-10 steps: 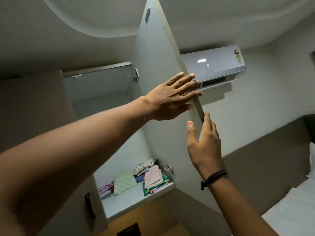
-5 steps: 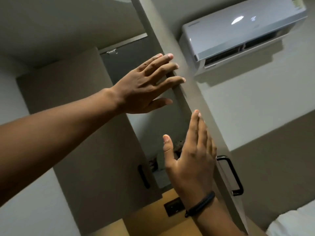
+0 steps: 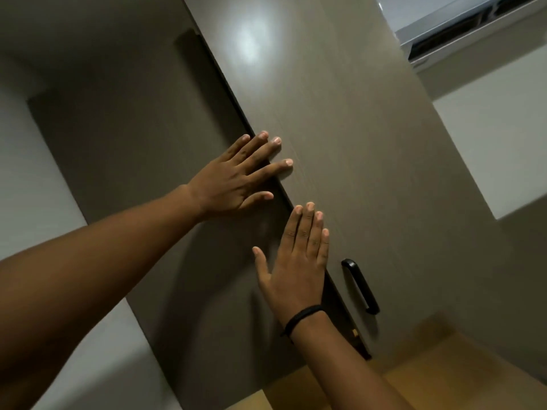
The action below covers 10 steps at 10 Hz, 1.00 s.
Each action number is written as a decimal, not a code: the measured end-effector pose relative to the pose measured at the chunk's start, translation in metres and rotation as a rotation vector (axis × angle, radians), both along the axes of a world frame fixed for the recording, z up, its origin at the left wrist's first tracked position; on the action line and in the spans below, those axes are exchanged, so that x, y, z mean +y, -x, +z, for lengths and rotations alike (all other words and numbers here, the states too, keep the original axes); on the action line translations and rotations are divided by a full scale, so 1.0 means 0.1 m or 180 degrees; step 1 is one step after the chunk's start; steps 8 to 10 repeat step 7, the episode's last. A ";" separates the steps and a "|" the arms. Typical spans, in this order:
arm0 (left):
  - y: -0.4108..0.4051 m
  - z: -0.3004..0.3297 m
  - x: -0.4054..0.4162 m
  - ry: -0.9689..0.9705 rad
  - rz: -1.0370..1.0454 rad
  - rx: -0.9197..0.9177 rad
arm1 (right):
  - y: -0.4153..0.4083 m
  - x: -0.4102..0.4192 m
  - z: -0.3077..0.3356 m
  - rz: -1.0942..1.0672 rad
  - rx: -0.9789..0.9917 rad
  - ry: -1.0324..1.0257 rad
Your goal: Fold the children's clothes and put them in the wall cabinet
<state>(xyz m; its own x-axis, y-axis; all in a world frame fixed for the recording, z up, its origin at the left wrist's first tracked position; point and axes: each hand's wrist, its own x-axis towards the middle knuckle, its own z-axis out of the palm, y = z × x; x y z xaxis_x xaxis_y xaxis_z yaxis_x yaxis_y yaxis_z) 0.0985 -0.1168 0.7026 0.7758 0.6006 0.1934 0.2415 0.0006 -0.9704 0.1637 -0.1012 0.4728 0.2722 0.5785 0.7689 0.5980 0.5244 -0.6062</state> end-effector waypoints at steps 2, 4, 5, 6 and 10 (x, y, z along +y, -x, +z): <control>0.31 -0.06 0.41 0.0056 0.0059 -0.0136 | 0.27 0.37 0.01 0.0100 -0.0041 0.0100; 0.38 -0.03 0.49 0.0082 0.0028 -0.0140 | 0.33 0.47 0.05 0.0145 -0.0092 0.0120; 0.37 -0.02 0.50 0.0065 0.0170 -0.0068 | 0.33 0.47 0.07 0.0239 -0.0111 0.0244; 0.34 -0.06 0.44 0.0094 0.0283 -0.0131 | 0.25 0.45 0.12 0.0526 -0.0142 0.0269; 0.29 -0.17 0.39 -0.0091 0.0265 -0.0465 | 0.04 0.25 -0.04 0.1101 -0.0378 0.0264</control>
